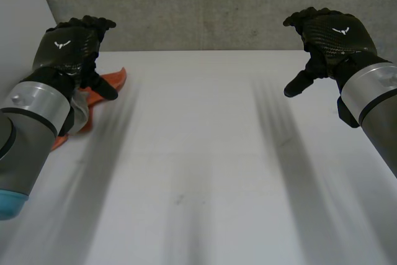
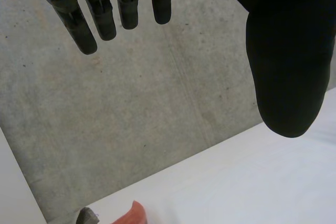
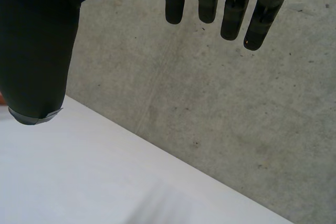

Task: Fold the laundry.

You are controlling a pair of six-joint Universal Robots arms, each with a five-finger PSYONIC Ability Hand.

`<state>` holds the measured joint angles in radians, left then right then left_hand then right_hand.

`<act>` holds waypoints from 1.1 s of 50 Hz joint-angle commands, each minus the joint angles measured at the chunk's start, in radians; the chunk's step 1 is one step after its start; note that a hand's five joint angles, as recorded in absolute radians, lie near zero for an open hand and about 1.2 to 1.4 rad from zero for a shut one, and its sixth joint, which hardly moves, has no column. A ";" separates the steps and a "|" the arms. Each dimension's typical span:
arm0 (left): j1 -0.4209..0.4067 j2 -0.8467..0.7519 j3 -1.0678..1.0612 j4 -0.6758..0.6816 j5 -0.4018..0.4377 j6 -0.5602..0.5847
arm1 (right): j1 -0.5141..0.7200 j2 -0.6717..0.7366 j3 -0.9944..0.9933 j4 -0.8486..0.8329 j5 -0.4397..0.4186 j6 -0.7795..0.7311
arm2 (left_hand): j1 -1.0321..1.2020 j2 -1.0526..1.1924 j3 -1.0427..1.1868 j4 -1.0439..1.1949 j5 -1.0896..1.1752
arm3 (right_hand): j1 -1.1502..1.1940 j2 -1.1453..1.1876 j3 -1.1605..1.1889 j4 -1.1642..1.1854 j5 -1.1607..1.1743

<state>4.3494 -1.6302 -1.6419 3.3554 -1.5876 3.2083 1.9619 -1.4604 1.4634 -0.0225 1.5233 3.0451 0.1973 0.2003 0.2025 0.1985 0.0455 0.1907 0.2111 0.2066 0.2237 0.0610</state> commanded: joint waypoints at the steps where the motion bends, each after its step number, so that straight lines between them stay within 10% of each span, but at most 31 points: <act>1: 0.001 -0.022 0.002 0.010 0.000 0.004 | 0.000 0.002 0.000 -0.001 0.000 0.000 | -0.023 -0.026 -0.028 -0.024 -0.045 | -0.016 -0.037 -0.032 -0.049 -0.061; 13: 0.194 -0.332 0.114 0.144 0.011 0.359 | 0.000 0.005 0.000 0.001 -0.002 0.000 | -0.023 -0.026 -0.028 -0.024 -0.045 | -0.016 -0.037 -0.032 -0.049 -0.061; 26: 0.338 -0.692 0.362 0.176 0.198 0.628 | -0.002 0.009 0.000 -0.001 -0.003 0.000 | 0.075 0.072 0.069 0.073 0.052 | -0.016 -0.037 -0.032 -0.049 -0.061; 31: 0.346 -0.773 0.456 0.135 0.206 0.634 | -0.006 0.009 -0.002 -0.001 -0.003 0.000 | 0.330 0.327 0.324 0.328 0.307 | -0.016 -0.037 -0.032 -0.049 -0.061; 34: 0.349 -0.818 0.519 0.073 0.204 0.639 | -0.012 0.009 -0.003 -0.001 -0.005 0.000 | 1.124 1.121 1.118 1.122 1.101 | -0.016 -0.037 -0.032 -0.049 -0.061; 37: 0.345 -0.800 0.510 0.043 0.187 0.660 | -0.015 0.005 -0.005 -0.001 -0.005 0.000 | 1.199 1.196 1.194 1.198 1.176 | -0.016 -0.037 -0.032 -0.049 -0.061; 43: 0.242 -0.578 0.375 0.111 0.166 0.639 | -0.018 0.000 -0.014 -0.001 -0.005 0.000 | 1.199 1.196 1.194 1.198 1.176 | -0.016 -0.037 -0.032 -0.049 -0.061; 55: -0.269 -0.306 0.166 0.161 0.130 0.314 | -0.047 -0.017 -0.021 -0.001 -0.003 -0.002 | 1.199 1.196 1.194 1.198 1.176 | -0.016 -0.037 -0.032 -0.049 -0.061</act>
<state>4.2820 -1.9780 -1.3955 3.5320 -1.4490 3.6457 1.9366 -1.4673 1.4442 -0.0230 1.5198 3.0436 1.0992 1.1858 1.1768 1.1941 0.9456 0.1907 0.2111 0.2066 0.2237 0.0608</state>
